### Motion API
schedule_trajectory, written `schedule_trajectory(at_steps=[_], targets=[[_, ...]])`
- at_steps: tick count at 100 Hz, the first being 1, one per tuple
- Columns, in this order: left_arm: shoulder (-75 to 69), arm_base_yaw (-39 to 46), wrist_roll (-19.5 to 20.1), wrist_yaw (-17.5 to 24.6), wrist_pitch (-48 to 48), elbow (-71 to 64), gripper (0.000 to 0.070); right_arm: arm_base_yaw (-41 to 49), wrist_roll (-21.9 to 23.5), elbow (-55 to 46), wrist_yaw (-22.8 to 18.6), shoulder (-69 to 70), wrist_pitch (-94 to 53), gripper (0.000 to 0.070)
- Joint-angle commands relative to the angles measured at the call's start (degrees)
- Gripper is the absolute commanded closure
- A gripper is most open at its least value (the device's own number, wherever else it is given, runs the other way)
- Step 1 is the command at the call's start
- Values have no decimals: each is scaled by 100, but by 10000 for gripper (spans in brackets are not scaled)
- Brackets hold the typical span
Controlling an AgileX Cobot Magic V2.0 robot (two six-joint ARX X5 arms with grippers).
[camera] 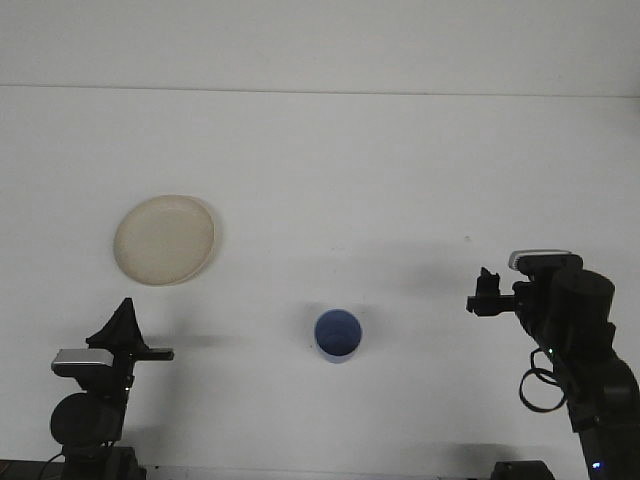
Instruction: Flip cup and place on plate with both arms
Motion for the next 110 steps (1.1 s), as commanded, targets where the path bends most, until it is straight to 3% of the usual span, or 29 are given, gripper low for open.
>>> schedule_trajectory(at_steps=[1, 37, 110], targets=[[-11, -4, -11, 11, 57, -107, 689, 7, 63, -280, 4, -197, 476, 201], [-11, -4, -11, 11, 57, -107, 689, 144, 214, -1921, -61, -1178, 2243, 204], [-11, -4, -11, 11, 57, -107, 689, 214, 166, -1978, -17, -1172, 2446, 204]])
